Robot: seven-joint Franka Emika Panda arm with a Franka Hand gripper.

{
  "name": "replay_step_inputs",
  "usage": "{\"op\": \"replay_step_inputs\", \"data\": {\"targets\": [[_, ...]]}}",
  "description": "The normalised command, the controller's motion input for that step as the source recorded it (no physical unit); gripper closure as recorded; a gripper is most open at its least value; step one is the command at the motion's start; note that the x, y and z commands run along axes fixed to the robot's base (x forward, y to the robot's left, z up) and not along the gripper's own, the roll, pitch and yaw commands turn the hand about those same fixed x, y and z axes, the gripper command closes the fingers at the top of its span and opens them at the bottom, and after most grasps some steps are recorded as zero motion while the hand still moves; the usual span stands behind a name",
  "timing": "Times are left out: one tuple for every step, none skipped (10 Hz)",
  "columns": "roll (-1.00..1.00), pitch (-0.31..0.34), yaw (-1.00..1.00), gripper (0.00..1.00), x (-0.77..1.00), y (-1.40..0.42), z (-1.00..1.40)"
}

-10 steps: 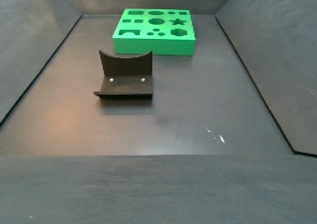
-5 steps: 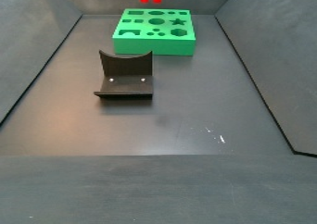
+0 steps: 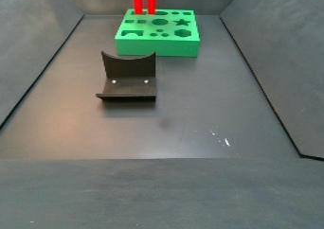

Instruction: Insert the double-square object.

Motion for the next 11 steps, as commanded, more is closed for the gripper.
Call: {"op": "replay_step_inputs", "data": {"targets": [[0.34,0.089,-0.07,1.0,0.94,-0.01,-0.2],[0.35,0.096,-0.07,1.0,0.94,-0.01,-0.19],[0.36,0.107,-0.06,1.0,0.93,-0.01,-0.19],[0.36,0.114,-0.06,1.0,0.92,0.0,-0.18],[0.36,0.121,-0.06,1.0,0.91,0.0,-0.18],[0.38,0.137,-0.08,1.0,0.86,0.0,-0.17],[0.37,0.124,-0.29,1.0,0.6,-0.02,-0.17],[0.14,0.106,-0.48,1.0,0.31,-0.03,-0.23],[0.0,0.067,-0.43,1.0,0.34,-0.11,-0.2],[-0.03,0.044,-0.29,1.0,0.52,-0.15,-0.22],[-0.05,0.047,-0.05,1.0,0.44,-0.14,-0.24]]}}
